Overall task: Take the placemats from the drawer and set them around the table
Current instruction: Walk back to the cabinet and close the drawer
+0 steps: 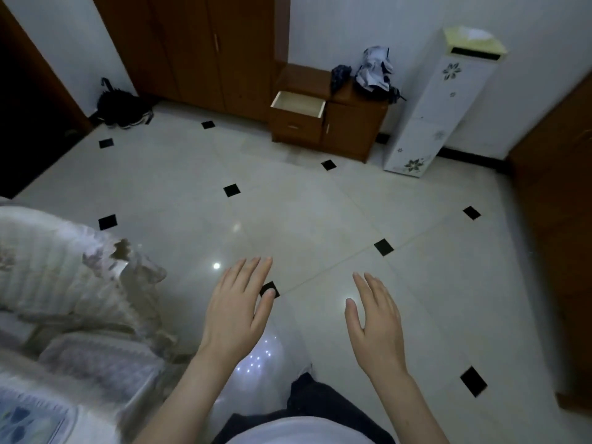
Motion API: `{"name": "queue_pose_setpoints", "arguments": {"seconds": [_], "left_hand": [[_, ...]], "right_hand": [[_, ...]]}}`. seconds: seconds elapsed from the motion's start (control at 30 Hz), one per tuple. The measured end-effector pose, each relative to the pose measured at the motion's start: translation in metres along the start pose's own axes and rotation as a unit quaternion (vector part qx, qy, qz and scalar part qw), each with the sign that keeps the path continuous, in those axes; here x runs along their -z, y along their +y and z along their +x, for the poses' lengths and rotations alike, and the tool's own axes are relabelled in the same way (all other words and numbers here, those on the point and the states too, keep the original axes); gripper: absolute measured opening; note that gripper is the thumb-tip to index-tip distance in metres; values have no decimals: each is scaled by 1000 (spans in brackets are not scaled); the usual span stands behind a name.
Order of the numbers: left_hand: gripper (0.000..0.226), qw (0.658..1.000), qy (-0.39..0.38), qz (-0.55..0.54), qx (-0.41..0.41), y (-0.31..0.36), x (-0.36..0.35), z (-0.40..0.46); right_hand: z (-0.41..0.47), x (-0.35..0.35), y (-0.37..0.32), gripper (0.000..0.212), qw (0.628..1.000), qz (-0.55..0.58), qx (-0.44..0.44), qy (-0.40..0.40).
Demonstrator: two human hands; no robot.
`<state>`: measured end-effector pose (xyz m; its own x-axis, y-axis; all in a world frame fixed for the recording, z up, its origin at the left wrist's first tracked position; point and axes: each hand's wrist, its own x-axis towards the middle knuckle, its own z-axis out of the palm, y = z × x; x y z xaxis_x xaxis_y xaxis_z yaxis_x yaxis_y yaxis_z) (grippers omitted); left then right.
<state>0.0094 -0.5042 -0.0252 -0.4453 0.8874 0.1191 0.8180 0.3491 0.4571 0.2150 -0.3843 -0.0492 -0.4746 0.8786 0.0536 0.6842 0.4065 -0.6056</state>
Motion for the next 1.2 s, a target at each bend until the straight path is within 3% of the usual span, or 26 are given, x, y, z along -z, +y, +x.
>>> {"name": "queue_pose_setpoints", "arguments": {"seconds": [0.33,0.6,0.97,1.2], "left_hand": [[52,1000,-17,12,22,20,-24,133],[55,999,-1,15,52,-49,-35,267],[56,1000,14,4,0,-157,17,515],[54,1000,-13,-7,-8,-184,-5,635]], "right_hand": [[148,11,24,60,1000,10,7,-23],[291,-48,-4,62,998,22,35,-37],[526,-102,-88,56,998,18,46,28],[646,-123,-85,56,999,4,20,38]]}}
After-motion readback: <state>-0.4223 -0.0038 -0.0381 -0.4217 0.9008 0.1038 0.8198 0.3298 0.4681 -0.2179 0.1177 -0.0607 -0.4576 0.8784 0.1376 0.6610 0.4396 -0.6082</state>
